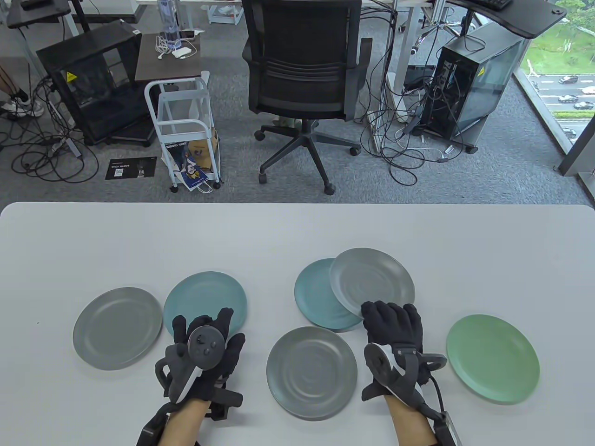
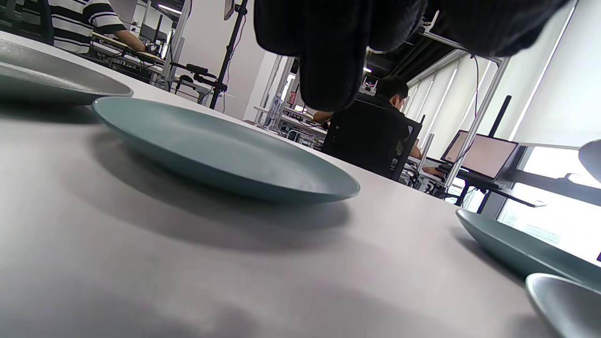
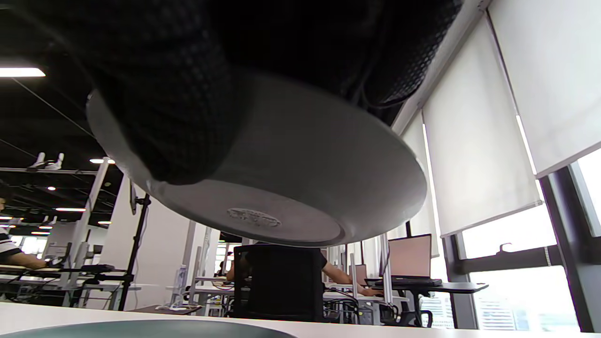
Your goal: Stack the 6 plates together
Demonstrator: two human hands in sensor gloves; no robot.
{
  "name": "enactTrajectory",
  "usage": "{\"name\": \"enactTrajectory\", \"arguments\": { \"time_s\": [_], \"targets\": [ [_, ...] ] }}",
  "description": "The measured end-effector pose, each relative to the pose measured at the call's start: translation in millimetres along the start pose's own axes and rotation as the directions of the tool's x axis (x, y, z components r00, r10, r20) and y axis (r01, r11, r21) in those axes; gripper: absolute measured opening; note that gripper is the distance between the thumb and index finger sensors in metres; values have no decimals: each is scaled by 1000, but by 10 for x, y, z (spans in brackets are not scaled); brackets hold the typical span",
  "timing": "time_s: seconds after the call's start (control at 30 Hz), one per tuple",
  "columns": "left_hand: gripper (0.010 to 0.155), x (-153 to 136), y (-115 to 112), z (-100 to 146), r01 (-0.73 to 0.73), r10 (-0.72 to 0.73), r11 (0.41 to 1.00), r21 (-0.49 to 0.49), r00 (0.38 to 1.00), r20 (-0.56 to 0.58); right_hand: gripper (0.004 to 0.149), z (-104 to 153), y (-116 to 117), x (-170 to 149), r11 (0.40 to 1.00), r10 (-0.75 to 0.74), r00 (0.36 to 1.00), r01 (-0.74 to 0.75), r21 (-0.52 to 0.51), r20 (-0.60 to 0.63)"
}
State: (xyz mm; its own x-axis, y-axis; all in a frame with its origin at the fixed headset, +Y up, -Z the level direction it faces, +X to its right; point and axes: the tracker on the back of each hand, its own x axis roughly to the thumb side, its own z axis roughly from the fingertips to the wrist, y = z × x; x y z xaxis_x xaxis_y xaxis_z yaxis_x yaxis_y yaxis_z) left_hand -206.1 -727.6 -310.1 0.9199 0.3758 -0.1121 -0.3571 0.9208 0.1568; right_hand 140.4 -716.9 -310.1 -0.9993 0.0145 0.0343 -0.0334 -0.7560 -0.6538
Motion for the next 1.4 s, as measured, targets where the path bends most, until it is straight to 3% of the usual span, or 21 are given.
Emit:
{"name": "enactTrajectory", "arguments": {
  "time_s": [0.2, 0.73, 1.1, 1.4],
  "targets": [
    [69, -16, 28, 1, -49, 49, 999, 8, 999, -15, 35, 30, -26, 275, 1000, -26, 994, 26, -1, 110],
    [72, -89, 43, -7, -299, 297, 954, -13, 950, -96, 35, 112, -79, 600, 993, -115, 964, 116, 9, 241],
    [76, -197, -55, -55, -517, 494, 850, -103, 849, -185, 35, 169, -114, 766, 988, -148, 934, 153, 12, 324],
    [75, -233, -142, -55, -645, 607, 759, -87, 750, -261, 35, 199, -133, 841, 982, -181, 912, 186, 23, 368]
  ]
}}
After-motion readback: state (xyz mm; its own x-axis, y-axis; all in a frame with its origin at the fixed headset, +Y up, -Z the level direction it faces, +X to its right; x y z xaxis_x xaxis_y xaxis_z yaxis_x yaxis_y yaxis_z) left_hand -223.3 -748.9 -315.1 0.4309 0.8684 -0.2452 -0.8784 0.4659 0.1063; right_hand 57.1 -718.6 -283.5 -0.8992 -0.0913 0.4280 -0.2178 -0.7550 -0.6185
